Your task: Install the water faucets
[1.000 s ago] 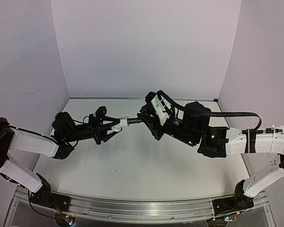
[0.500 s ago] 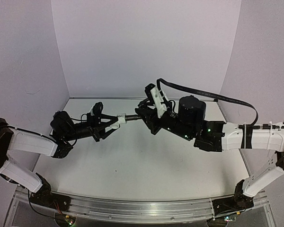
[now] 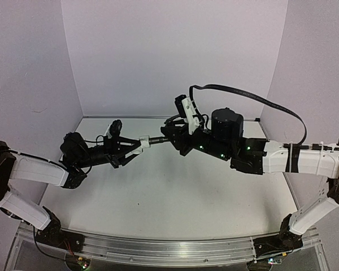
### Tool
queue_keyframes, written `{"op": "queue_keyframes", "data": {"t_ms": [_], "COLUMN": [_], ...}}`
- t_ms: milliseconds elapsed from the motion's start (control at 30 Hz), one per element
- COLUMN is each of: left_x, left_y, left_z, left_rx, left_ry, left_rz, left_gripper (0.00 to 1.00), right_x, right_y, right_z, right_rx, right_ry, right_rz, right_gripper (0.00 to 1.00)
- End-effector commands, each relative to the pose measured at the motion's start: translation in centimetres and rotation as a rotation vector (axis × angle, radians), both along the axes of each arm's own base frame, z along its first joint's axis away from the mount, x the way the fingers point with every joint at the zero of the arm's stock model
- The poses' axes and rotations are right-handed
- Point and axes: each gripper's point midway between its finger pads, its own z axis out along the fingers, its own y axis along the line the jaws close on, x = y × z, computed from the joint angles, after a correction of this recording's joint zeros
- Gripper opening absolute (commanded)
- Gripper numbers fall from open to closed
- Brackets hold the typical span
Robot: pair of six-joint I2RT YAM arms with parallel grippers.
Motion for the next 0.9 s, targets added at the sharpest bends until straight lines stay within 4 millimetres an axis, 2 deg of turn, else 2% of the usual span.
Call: {"op": "queue_keyframes", "data": {"t_ms": [0,467,867], "left_x": [-3.9,-3.4,-5.1], "left_y": [-0.9,-1.2,-1.7], "left_z": [4.0,4.2,4.6], "left_rx": [-0.057,0.057,0.069], "left_ry": [-0.226,-0.436,-0.617], "left_rz": [-0.149,-0.09,-0.215], "left_gripper": [0.0,0.0,0.0], "right_x": [-3.3,-2.9,-2.6], "right_y": [3.7,4.1,4.4], "right_z": [1.4,0.7,0.0], "right_rx": [0.096,0.155,0.187], "right_ry": [0.081,0.278,0.409], "right_rz": [0.205,0.261,0.362], "right_gripper": [0.0,0.0,0.0]}}
